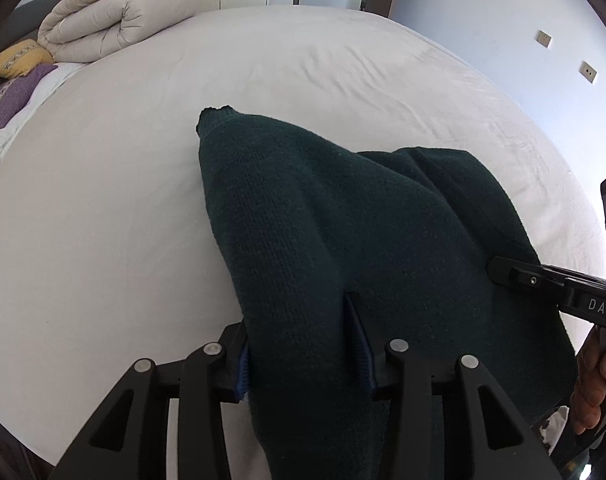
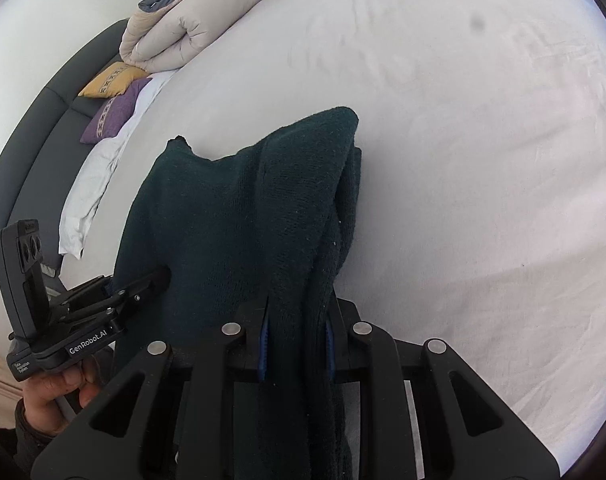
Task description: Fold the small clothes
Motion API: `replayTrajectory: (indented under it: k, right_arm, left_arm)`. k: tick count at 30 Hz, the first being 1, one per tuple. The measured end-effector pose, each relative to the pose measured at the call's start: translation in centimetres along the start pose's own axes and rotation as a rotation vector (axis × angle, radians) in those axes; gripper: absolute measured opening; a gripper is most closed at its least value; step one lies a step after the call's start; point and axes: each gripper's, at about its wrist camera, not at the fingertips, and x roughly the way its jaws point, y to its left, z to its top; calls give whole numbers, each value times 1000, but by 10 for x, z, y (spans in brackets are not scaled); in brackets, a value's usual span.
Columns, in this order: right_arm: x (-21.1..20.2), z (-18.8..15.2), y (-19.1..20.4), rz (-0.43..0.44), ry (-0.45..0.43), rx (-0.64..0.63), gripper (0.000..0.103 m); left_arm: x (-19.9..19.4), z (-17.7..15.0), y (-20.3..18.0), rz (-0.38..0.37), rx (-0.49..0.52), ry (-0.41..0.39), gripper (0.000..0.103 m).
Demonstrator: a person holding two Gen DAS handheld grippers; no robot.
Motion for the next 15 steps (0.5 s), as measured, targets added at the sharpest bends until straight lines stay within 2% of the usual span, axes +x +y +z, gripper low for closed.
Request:
replayTrajectory:
  k: [4,5,10,15]
  right_arm:
    - [11,-6,-8,27,-10,25,20]
    - [19,-4,-21,41,-8,35,20]
    - [52,13,-32,114,-9,92,21]
    - [50,11,-35,128,-11,107,24]
  left_arm:
    - [3,-2,-2,16,-4,-11,48]
    - [3,-2,-3,24,4,-15,48]
    - [7,4,-3,28,7,-22,49]
    - [9,1,-4,25,5,-34,50]
